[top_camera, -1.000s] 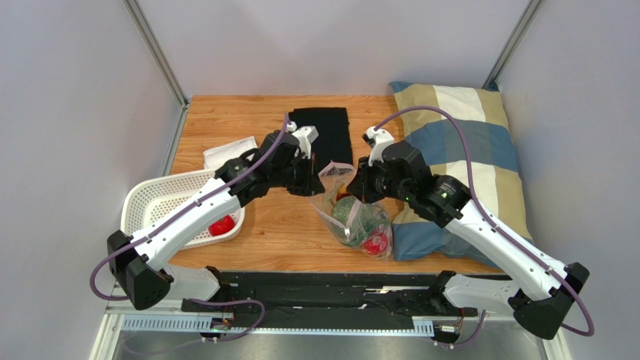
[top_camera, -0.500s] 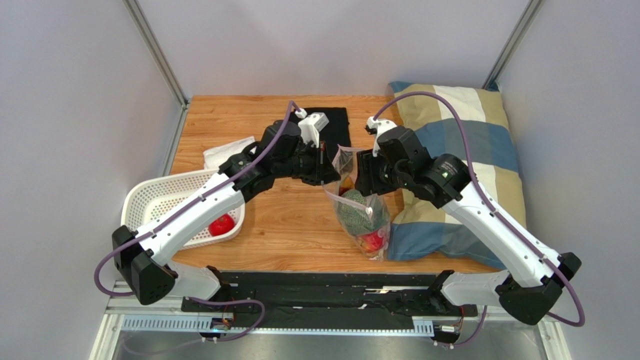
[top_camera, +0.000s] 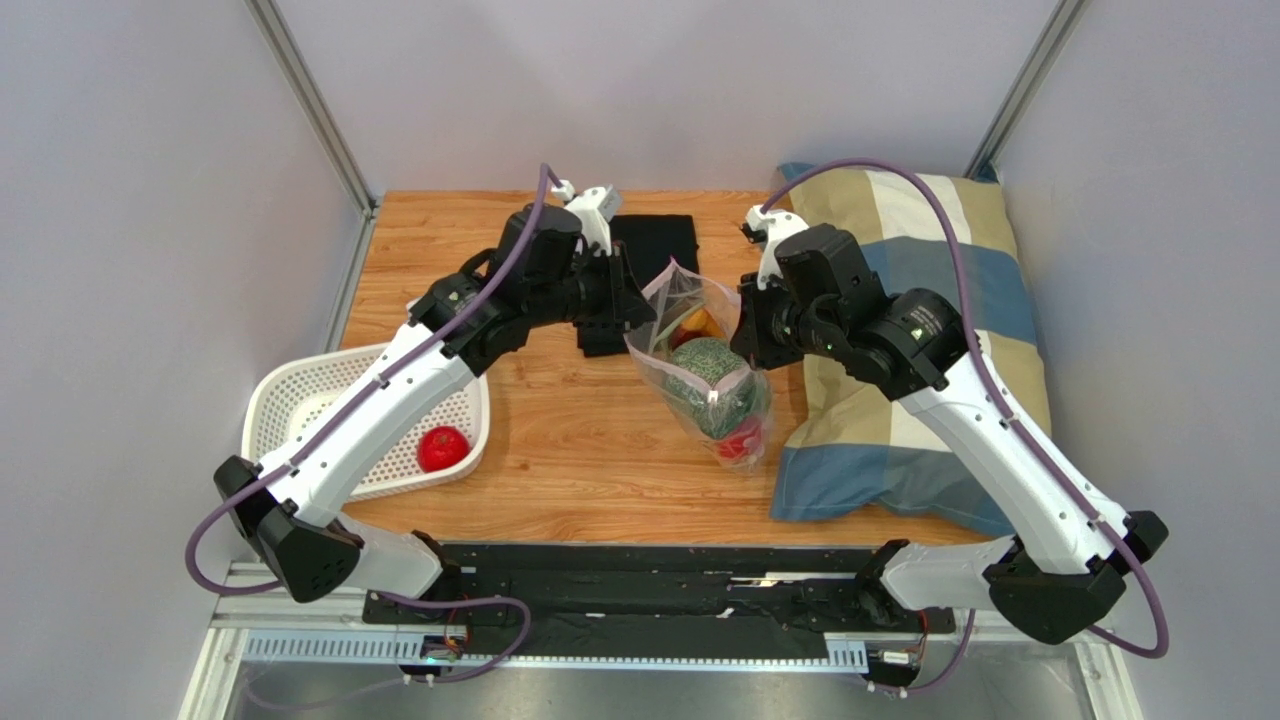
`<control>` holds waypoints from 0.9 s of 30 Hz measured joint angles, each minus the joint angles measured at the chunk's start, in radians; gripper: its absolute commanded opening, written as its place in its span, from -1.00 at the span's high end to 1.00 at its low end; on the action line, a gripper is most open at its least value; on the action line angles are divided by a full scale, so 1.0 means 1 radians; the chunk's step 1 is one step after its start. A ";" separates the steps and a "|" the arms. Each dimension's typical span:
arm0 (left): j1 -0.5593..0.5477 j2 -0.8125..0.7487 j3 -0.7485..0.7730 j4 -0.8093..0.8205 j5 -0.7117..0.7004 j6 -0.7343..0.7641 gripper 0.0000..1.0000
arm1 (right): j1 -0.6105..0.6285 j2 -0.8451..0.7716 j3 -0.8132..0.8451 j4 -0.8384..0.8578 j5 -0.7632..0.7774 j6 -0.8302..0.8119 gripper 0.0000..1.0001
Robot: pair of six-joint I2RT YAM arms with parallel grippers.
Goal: Open the zip-top bag and remove the fake food
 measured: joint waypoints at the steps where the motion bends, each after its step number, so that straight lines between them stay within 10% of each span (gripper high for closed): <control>1: 0.008 0.000 0.014 -0.017 0.000 -0.004 0.29 | 0.000 0.000 -0.001 0.005 -0.006 0.003 1.00; 10: 0.022 -0.003 0.082 -0.020 0.177 0.005 0.83 | 0.000 0.000 -0.079 0.043 -0.066 0.037 1.00; 27: -0.101 0.050 0.047 -0.127 0.040 0.023 0.59 | 0.000 0.008 -0.105 0.092 -0.091 0.112 1.00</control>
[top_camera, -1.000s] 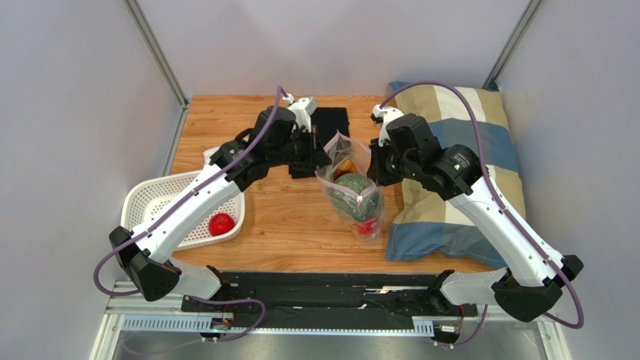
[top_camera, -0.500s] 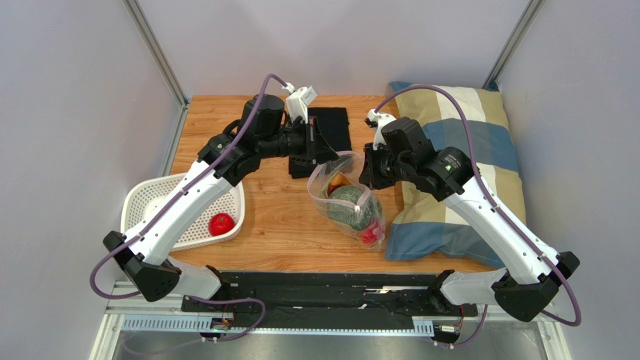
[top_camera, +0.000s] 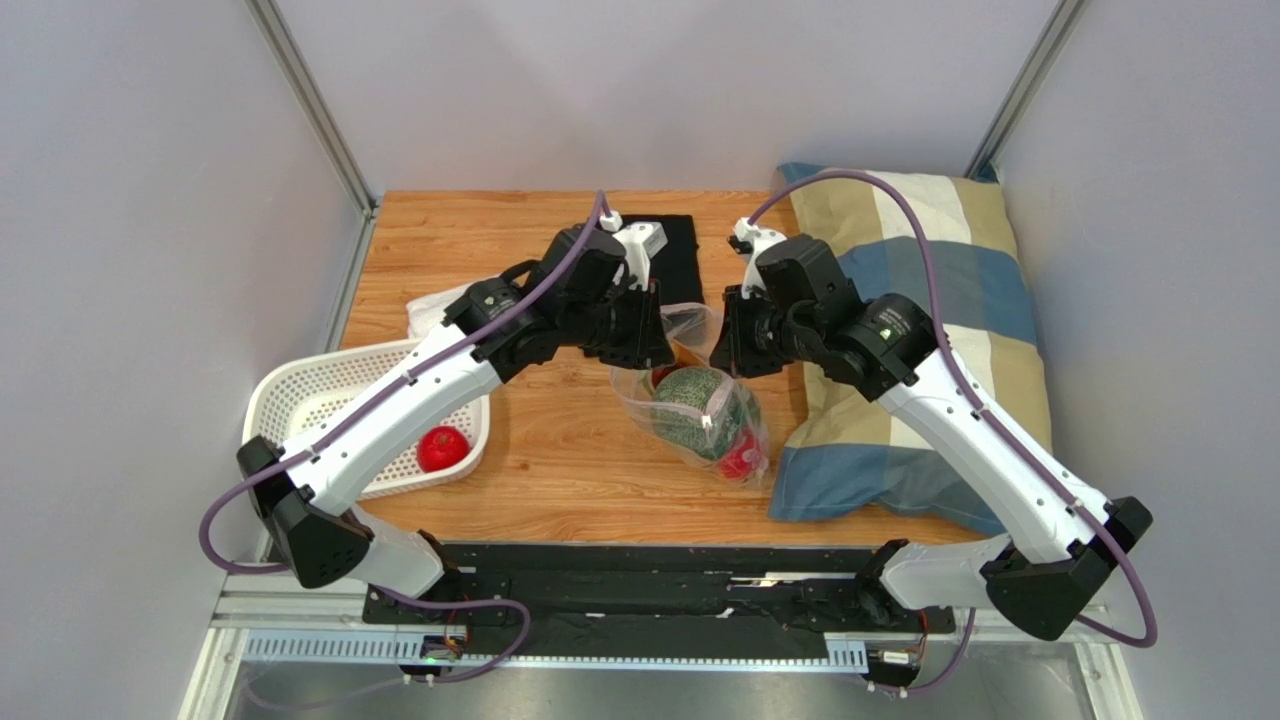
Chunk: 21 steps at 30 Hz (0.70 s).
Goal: Open the zip-top bag and remove the fake food
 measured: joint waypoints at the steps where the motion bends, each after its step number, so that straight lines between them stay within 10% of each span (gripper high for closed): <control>1: 0.001 0.012 0.000 -0.013 -0.024 0.012 0.59 | 0.000 0.006 -0.003 0.004 -0.004 0.005 1.00; 21: 0.001 0.066 -0.500 0.198 -0.125 0.034 0.39 | 0.059 0.175 -0.114 0.157 -0.128 0.117 1.00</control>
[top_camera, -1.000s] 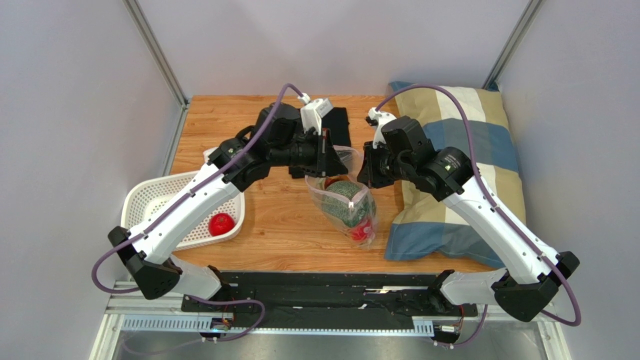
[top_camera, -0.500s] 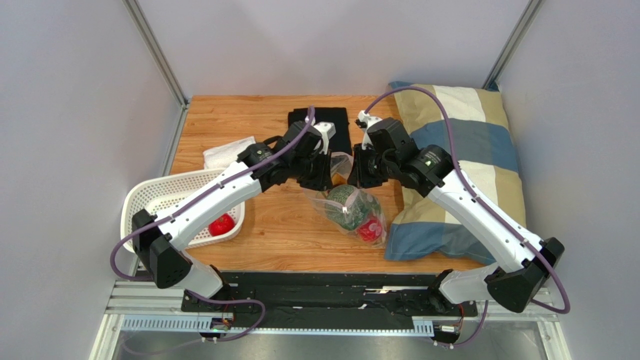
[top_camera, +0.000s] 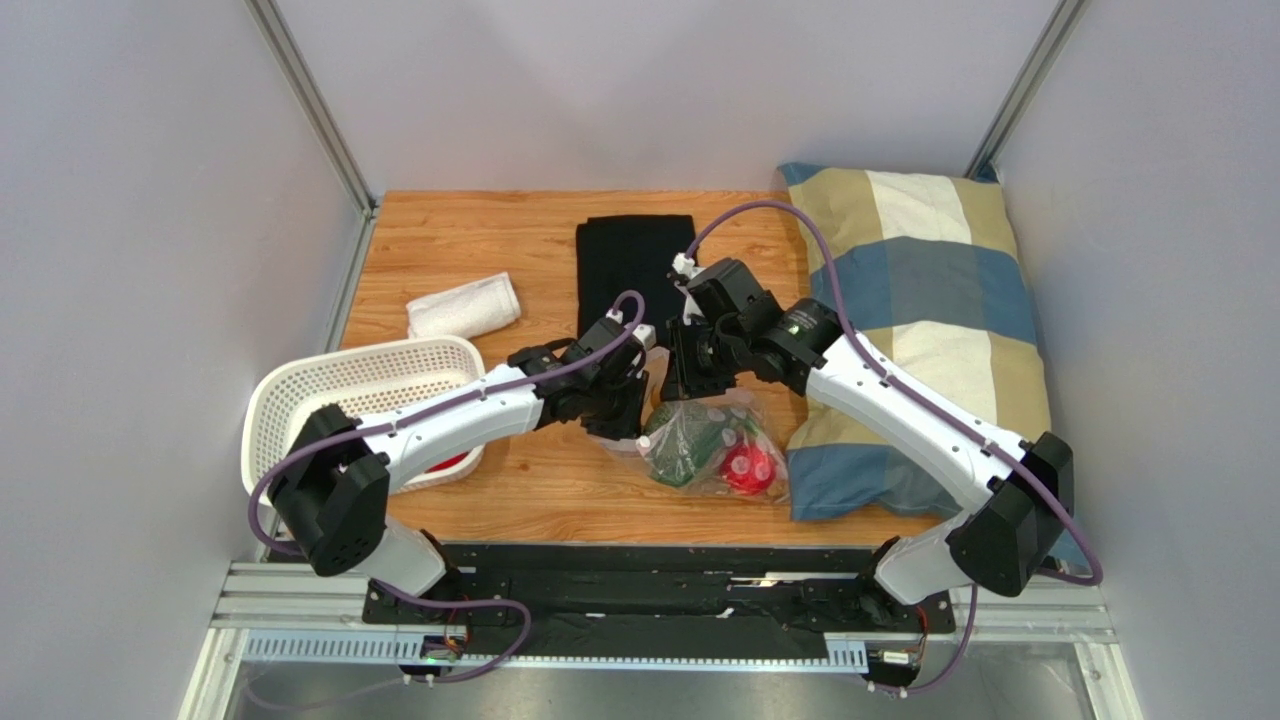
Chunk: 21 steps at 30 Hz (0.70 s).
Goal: Open the zip-top bag and remove the fake food
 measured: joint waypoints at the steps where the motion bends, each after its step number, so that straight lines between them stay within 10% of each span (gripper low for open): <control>1: 0.000 0.000 -0.014 0.016 -0.009 -0.005 0.37 | 0.003 0.000 -0.002 0.001 -0.002 0.002 1.00; 21: -0.001 0.072 -0.161 0.153 -0.137 -0.052 0.27 | 0.058 0.098 -0.049 0.067 -0.010 0.011 1.00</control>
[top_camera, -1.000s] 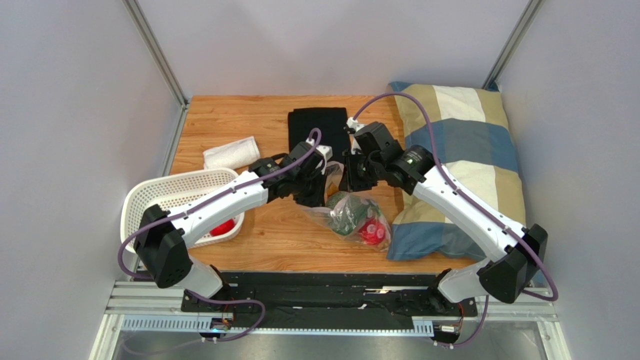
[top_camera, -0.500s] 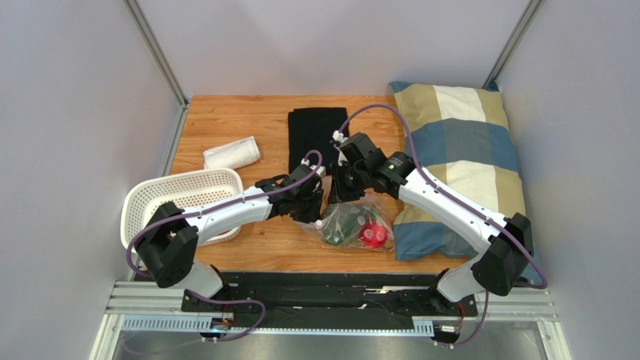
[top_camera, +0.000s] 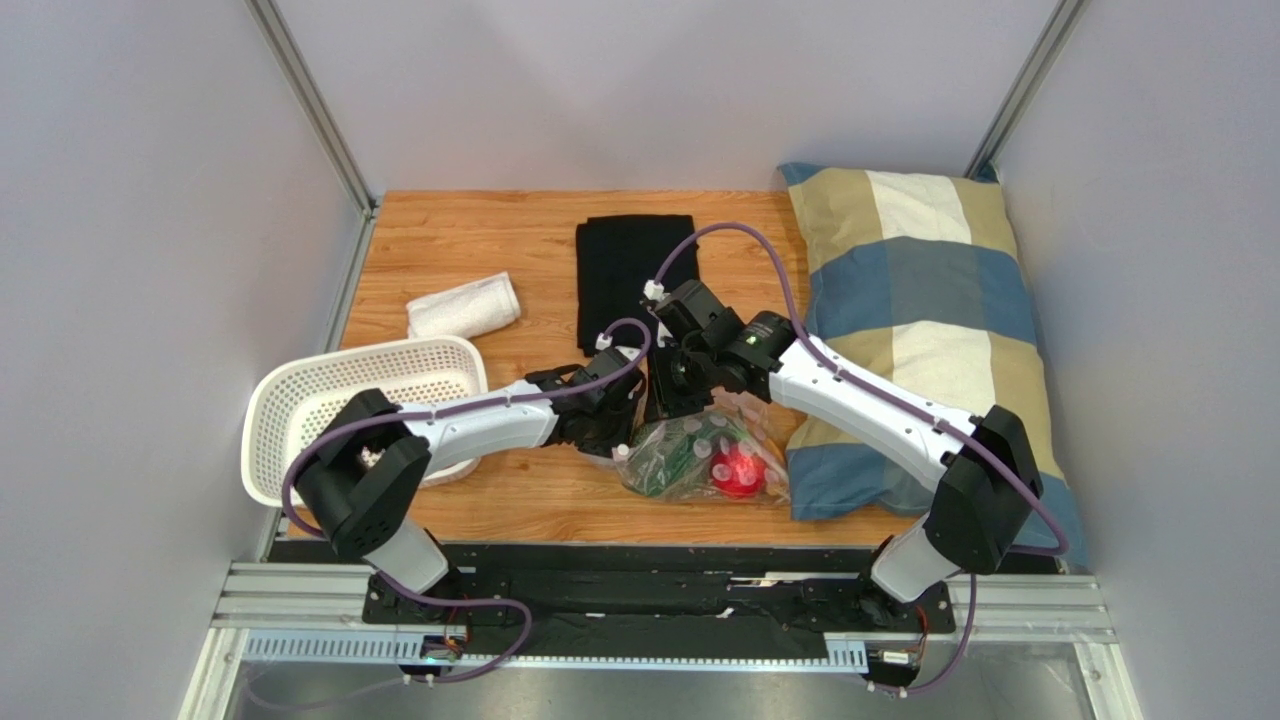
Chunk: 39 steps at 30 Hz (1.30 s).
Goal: Open the zip-top bag and remove the fake food
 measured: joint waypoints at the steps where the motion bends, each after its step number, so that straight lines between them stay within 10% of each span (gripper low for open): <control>1: 0.000 0.018 -0.003 0.014 0.005 -0.005 0.28 | 0.000 0.002 -0.003 0.002 0.000 0.002 1.00; 13: 0.002 0.068 -0.024 0.119 0.048 -0.037 0.99 | 0.001 0.002 -0.064 0.026 -0.003 0.006 1.00; 39: -0.050 -0.452 0.063 0.035 0.199 0.019 1.00 | 0.001 -0.132 -0.093 -0.013 0.139 -0.071 1.00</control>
